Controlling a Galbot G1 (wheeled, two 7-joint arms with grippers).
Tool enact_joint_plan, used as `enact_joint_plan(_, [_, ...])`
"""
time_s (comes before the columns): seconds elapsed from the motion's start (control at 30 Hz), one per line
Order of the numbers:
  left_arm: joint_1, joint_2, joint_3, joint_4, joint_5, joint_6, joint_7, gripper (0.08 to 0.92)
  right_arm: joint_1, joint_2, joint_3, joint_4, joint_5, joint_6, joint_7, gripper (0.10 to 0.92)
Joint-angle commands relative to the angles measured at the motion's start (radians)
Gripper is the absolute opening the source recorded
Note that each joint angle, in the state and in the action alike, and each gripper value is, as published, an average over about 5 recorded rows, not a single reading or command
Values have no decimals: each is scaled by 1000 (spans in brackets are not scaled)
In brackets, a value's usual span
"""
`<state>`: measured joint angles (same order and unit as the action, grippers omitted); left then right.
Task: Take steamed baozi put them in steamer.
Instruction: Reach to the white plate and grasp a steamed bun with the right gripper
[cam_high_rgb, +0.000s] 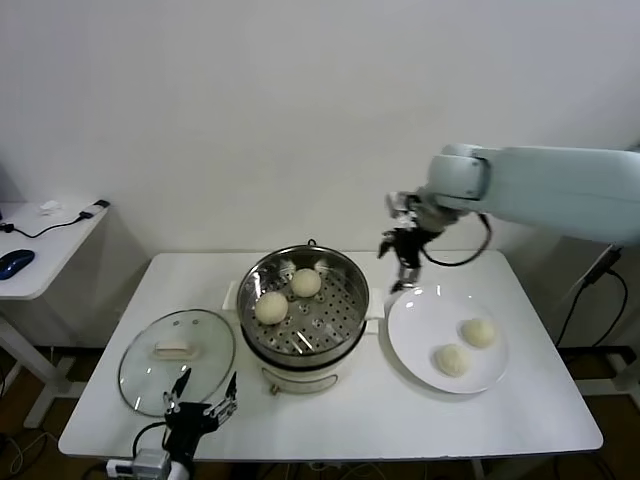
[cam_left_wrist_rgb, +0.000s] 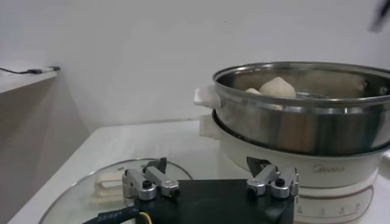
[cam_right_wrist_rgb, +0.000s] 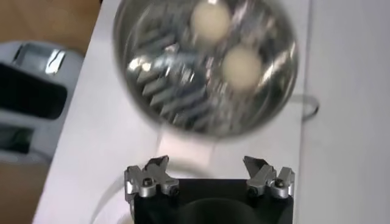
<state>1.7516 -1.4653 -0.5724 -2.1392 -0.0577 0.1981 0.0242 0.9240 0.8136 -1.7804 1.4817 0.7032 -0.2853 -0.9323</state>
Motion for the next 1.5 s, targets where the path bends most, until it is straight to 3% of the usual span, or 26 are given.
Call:
enact_joint_plan(0.03, [-3,-2,-1,3,0,2,0,823,-71,-268,-64,89,-210,29,-52,823])
enact_joint_plan(0.53, [6,-4,-3,17,4,-1,-1,823,-519,-231,241,-44,-328,-89,79,823])
enact_joint_plan(1.13, [13,1,-1,13,5,-2,0,823,-667,-157,378,-146,-341,-149,130,823])
enact_joint_plan(1.5, [13,-2,1,10,14,-1,-1,823,-651,-160,403,-143,-345,-142,112,660])
